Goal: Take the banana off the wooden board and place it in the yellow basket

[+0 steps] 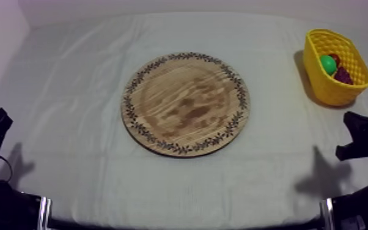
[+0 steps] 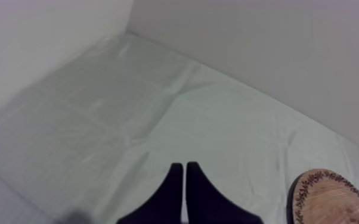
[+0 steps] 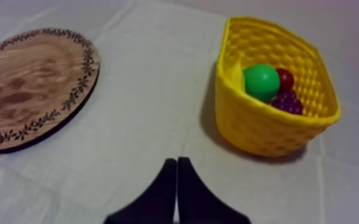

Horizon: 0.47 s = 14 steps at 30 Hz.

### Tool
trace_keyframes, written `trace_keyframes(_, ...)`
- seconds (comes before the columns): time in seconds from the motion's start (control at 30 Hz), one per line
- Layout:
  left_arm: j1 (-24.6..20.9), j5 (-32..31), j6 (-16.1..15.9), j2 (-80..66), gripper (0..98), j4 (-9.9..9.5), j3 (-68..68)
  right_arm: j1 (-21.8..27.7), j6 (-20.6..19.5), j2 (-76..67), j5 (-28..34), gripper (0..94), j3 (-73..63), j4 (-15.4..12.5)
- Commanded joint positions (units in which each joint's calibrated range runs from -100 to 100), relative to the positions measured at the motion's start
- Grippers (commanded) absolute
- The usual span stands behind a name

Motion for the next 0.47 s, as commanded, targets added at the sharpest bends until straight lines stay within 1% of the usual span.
trace_keyframes(0.0,-0.02,0.0,0.02,0.04,0.1,0.03,0.0,0.03,1.74,-1.98,-0.18,0.5,0.13,0.12)
trace_keyframes(0.27,-0.02,0.0,0.02,0.04,0.1,0.03,0.0,2.09,2.3,-3.37,-0.15,0.5,0.24,0.3)
trace_keyframes(0.43,-0.02,0.0,0.02,0.04,0.1,0.03,0.0,2.48,2.34,-3.45,-0.14,0.5,0.25,0.31)
